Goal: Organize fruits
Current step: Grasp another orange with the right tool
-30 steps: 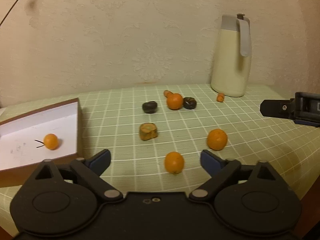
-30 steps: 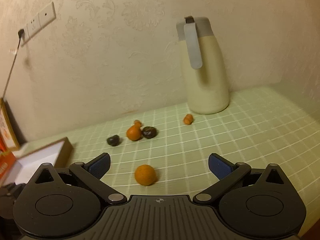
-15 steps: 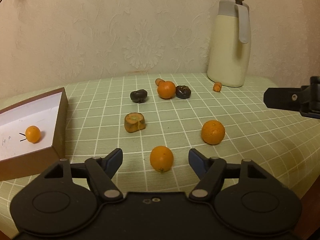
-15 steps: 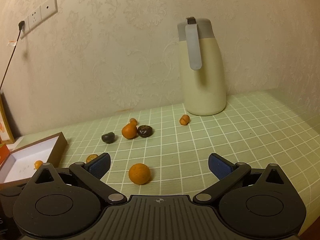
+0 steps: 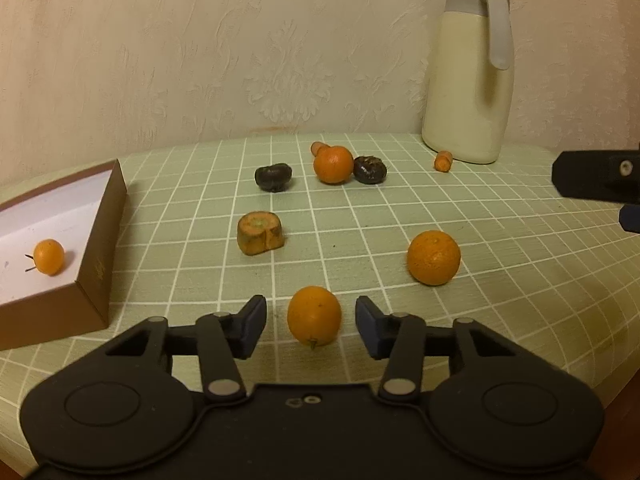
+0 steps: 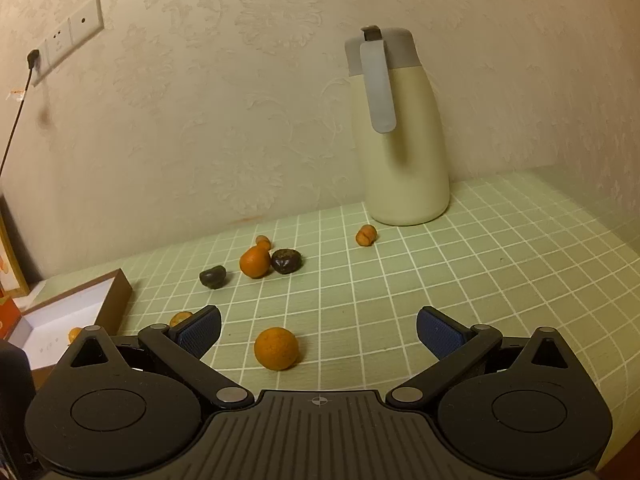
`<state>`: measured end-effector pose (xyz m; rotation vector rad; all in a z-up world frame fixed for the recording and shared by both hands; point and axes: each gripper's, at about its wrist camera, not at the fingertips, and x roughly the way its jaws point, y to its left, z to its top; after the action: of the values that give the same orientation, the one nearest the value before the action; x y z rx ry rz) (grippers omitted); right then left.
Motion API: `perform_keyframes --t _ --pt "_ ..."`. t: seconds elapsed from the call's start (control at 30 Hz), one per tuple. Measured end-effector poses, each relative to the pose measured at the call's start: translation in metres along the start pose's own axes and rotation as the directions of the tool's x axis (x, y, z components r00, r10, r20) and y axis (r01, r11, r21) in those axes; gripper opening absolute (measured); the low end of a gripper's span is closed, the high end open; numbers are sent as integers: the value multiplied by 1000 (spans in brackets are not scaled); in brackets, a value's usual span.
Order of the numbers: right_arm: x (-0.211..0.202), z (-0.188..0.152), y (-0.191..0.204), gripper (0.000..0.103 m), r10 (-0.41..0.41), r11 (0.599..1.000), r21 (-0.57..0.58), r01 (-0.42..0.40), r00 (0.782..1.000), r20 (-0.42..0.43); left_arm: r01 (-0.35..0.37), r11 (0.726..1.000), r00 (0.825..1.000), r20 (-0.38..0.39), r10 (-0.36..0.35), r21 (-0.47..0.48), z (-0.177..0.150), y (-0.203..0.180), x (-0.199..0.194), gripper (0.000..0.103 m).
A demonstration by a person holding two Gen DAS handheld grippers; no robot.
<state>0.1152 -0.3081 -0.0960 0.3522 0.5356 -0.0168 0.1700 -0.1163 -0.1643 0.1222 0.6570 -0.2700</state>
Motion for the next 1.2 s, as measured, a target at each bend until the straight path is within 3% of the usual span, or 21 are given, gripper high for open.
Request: perform_keyframes --t 0.27,0.7,1.0,1.07,1.1,1.2 --pt "5 -1 -2 103 4 1000 19 -3 1000 -15 1 1000 1000 -23 -2 -8 0 1 7 21" --pt "21 -5 8 103 23 999 25 -22 999 -44 -55 998 998 -18 55 3 -1 14 6 20" --pt "53 -15 26 103 19 999 -49 -24 995 -96 -89 996 996 -23 89 -15 -1 29 5 20" --pt "57 -15 31 93 25 998 -53 -31 995 -101 -94 995 995 -26 94 -25 -1 34 5 20" --pt "59 -16 33 83 28 998 -55 -35 994 -110 -100 995 995 -27 99 -27 -1 36 4 20" --pt "67 -16 37 81 20 998 -55 -28 991 -129 -112 993 993 -30 110 -41 -3 43 2 20"
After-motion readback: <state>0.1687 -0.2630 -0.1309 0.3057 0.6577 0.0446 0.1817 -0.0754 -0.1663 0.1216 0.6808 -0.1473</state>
